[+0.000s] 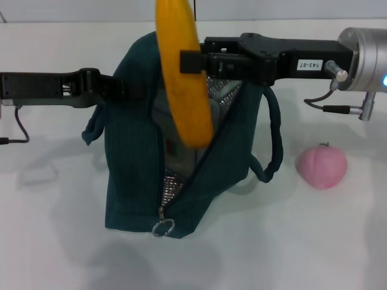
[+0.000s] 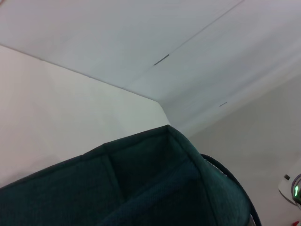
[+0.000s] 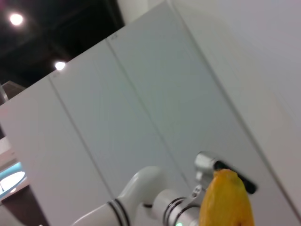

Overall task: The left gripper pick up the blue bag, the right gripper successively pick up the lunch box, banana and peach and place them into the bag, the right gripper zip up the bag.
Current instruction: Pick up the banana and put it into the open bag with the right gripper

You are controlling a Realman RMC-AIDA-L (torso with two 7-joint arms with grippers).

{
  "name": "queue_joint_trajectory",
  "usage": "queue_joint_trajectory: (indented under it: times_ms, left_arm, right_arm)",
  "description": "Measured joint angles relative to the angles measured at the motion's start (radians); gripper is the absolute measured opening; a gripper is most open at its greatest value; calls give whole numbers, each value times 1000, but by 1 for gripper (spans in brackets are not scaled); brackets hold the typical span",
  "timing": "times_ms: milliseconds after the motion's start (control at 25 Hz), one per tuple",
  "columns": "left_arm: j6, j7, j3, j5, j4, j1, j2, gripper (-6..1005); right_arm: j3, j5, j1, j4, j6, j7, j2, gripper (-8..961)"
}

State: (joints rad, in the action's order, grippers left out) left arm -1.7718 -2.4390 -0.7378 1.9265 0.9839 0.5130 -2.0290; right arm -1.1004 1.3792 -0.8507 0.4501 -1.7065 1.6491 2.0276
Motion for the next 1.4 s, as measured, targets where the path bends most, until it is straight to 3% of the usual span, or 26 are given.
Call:
queue_joint_trajectory:
  times_ms: [280,480,720,1400]
  left_arm:
    - [0,0,0,0,2,-1,0,32]
    - [0,2,0,0,-2,-2,-1,32]
    - [-1,2,1,0,-1,-3,0,32]
    - [-1,0,2,0,4,1,3,32]
  right_arm:
    - [-2,-11,21,-9,45,0,0,460]
    - [-2,-10,22,-9,47,2,0,691]
    - [-3,-16,25,-10,44,3,1,786]
    - [-1,-48,48,1,116,-2,-5,786]
